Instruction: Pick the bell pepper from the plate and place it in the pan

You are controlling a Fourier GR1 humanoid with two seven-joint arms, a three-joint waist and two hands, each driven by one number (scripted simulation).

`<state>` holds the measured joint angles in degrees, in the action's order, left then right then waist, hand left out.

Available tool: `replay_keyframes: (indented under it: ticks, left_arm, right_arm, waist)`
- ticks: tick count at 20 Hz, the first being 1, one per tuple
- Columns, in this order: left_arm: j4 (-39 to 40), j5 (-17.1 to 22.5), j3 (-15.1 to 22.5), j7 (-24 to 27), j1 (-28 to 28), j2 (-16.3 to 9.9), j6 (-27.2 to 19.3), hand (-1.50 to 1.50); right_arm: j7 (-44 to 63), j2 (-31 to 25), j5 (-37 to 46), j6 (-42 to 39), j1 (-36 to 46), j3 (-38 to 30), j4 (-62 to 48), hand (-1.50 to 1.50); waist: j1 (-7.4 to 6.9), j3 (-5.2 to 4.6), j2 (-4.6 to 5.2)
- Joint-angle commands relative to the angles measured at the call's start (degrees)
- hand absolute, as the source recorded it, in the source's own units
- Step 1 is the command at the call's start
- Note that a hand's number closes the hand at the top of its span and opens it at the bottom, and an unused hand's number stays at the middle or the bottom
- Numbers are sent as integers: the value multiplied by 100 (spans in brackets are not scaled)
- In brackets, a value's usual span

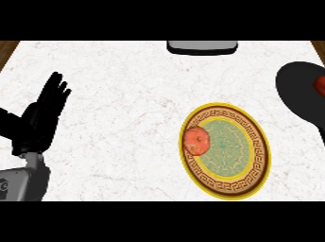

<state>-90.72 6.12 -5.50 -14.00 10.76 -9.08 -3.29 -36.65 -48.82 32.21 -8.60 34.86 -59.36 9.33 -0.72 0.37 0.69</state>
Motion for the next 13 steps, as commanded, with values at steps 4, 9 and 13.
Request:
replay_keyframes:
  ticks: [4,9,13]
  left_arm:
    - [-213,98,-74,-198,-52,-97,67,0]
    - [113,44,-60,100,-11,-14,108,0]
    - [5,-52,-42,-112,89,29,-78,0]
  right_arm:
    - [-906,-432,-428,-1672,-1148,-194,-30,-150]
    - [-913,-458,-622,-1610,-1279,-149,150,-150]
    - [-1224,-207,-677,-1453,-1557,-28,199,-150]
  waist:
    - [28,-8,-35]
    - [6,-11,-21]
    - [6,-8,-26]
